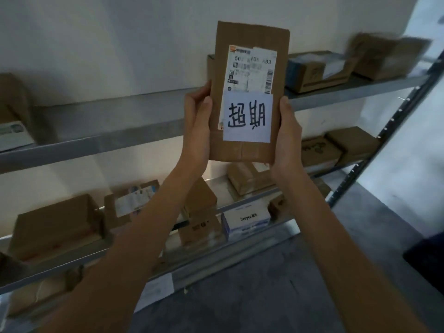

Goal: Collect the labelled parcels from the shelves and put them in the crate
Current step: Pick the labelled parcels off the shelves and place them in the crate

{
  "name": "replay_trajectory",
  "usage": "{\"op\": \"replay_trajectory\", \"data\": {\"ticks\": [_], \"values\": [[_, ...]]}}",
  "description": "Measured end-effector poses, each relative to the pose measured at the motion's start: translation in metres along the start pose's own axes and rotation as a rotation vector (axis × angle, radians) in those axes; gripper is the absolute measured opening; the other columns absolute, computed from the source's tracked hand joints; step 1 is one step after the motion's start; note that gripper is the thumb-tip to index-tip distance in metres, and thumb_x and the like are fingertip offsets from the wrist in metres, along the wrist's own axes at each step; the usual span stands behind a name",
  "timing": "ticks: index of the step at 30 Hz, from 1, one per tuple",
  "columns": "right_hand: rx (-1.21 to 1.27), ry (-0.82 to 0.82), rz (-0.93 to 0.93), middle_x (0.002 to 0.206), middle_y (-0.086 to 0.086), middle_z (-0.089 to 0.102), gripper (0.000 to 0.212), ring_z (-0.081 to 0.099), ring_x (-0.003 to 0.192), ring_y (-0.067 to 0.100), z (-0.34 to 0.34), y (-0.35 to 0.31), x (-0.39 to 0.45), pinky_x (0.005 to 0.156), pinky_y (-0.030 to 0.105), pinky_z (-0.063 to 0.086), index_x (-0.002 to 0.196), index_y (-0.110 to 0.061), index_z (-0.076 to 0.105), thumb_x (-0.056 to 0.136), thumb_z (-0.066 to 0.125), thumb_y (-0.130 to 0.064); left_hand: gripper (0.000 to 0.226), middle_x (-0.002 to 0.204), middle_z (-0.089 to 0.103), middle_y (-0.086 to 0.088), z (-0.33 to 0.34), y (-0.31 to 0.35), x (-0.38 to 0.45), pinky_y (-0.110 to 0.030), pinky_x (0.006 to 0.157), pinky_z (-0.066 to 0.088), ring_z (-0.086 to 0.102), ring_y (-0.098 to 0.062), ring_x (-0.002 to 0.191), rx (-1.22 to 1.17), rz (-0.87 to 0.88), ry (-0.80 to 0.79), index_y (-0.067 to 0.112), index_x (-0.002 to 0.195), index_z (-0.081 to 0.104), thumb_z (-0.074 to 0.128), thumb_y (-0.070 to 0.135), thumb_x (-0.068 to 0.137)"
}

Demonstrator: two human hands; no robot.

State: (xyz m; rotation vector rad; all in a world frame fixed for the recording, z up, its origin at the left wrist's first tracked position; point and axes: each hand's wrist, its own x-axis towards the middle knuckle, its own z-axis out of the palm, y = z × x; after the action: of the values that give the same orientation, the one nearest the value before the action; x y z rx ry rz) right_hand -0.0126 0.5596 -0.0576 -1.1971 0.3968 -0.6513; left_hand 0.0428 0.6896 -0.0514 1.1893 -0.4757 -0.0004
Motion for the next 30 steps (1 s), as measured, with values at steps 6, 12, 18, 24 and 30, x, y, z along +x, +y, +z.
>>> {"op": "replay_trajectory", "data": {"ticks": [6,12,18,24,30], "values": [[0.035,0.115,-0.055,0.106,0.008,0.074,0.042,0.069,0.102,0.029,-0.077,-0.013,0.009,0.094,0.051,0.053,0.114,-0.019,0.070,0.092,0.051,-0.050,0.041,0.138,0.051,-0.007,0.073,-0.033,-0.014,-0.035,0.098,0.051,0.055,-0.019,0.122,-0.011,0.014,-0.133,0.015,0.141,0.035,0.039,0.019,0.101],[0.055,0.216,-0.080,0.108,0.010,0.073,0.043,0.068,0.103,0.032,-0.165,-0.031,0.025,0.093,0.052,0.054,0.120,-0.017,0.068,0.093,0.055,-0.046,0.047,0.142,0.049,-0.006,0.154,-0.068,-0.028,-0.040,0.107,0.043,0.050,-0.020,0.129,-0.051,-0.034,-0.208,0.020,0.143,0.037,0.041,0.020,0.095],[0.032,0.324,-0.096,0.102,0.015,0.074,0.037,0.069,0.099,0.038,-0.260,-0.044,0.047,0.090,0.054,0.054,0.105,-0.013,0.072,0.089,0.059,-0.044,0.049,0.145,0.046,-0.003,0.246,-0.118,-0.042,-0.040,0.110,0.039,0.047,-0.016,0.131,0.006,-0.123,-0.264,0.013,0.145,0.037,0.043,0.023,0.097],[-0.039,0.426,-0.084,0.103,0.011,0.074,0.037,0.071,0.097,0.032,-0.355,-0.045,0.062,0.089,0.052,0.056,0.111,-0.016,0.070,0.096,0.051,-0.044,0.043,0.138,0.052,0.007,0.331,-0.167,-0.065,-0.026,0.099,0.048,0.054,-0.001,0.120,0.006,-0.190,-0.389,0.020,0.145,0.036,0.039,0.022,0.103],[-0.057,0.593,-0.034,0.100,0.008,0.075,0.037,0.071,0.095,0.030,-0.453,-0.043,0.082,0.088,0.049,0.057,0.110,-0.017,0.071,0.098,0.049,-0.044,0.037,0.118,0.058,0.013,0.421,-0.220,-0.080,-0.018,0.079,0.056,0.063,0.001,0.102,0.019,-0.274,-0.527,0.030,0.138,0.040,0.043,0.026,0.101]]}}
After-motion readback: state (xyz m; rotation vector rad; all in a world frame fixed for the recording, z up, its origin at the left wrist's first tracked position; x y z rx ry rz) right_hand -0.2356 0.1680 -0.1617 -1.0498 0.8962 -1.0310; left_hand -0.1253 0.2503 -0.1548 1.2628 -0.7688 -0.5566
